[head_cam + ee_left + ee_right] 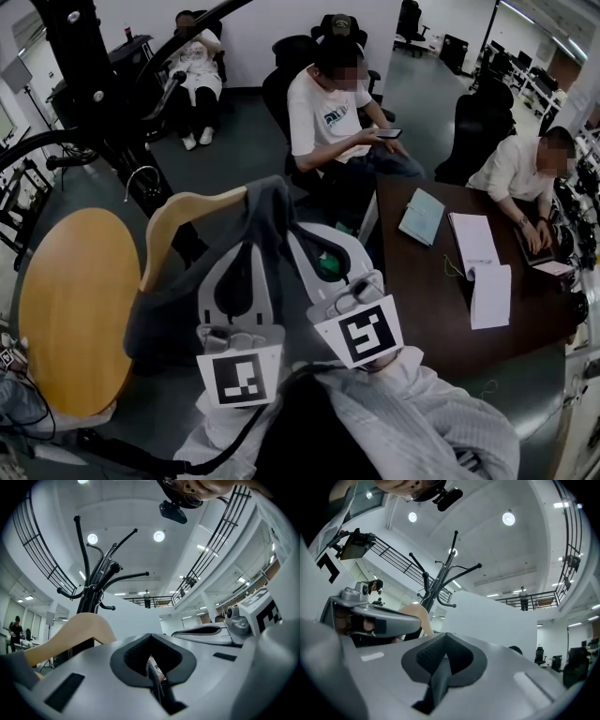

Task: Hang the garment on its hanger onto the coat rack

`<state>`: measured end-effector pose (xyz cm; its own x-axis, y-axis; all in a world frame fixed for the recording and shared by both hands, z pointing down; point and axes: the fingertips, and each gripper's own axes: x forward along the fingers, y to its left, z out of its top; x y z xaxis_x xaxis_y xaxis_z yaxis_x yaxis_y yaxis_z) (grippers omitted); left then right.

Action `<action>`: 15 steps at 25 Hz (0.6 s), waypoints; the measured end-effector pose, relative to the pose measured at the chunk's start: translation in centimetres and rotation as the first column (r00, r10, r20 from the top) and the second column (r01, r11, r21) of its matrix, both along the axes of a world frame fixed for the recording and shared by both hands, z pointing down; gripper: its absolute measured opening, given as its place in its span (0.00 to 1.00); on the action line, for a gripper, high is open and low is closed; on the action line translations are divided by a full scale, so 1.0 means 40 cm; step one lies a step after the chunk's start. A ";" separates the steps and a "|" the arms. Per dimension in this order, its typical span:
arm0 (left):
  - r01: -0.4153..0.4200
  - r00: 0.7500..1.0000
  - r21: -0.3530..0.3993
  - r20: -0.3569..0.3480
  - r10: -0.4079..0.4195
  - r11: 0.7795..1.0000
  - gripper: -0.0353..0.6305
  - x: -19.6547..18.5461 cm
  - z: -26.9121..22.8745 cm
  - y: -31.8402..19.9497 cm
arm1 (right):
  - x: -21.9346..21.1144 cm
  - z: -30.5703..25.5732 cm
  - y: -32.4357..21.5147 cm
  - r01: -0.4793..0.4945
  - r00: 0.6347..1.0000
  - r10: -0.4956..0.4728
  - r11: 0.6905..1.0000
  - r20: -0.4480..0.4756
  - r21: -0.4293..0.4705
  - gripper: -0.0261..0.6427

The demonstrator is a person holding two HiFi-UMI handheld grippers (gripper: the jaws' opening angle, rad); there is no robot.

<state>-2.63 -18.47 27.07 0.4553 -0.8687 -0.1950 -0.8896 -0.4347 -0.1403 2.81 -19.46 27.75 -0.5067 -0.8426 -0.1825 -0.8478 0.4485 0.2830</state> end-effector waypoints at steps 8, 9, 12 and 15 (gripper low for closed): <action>0.007 1.000 -0.010 0.029 -0.006 1.000 0.06 0.004 0.006 0.000 | 0.003 0.009 -0.003 -0.004 1.000 0.004 1.000 0.002 -0.008 0.04; 0.010 0.999 -0.010 0.034 -0.009 1.000 0.06 0.004 0.006 0.000 | 0.003 0.010 -0.004 -0.004 1.000 0.004 1.000 0.006 -0.011 0.04; 0.019 0.999 -0.014 0.040 -0.018 1.000 0.06 0.003 0.008 0.000 | 0.004 0.012 -0.004 0.005 1.000 -0.005 1.000 0.016 -0.014 0.04; 0.022 0.999 -0.016 0.041 -0.022 1.000 0.06 0.004 0.009 0.002 | 0.001 0.017 0.001 0.014 1.000 -0.014 1.000 0.008 -0.012 0.04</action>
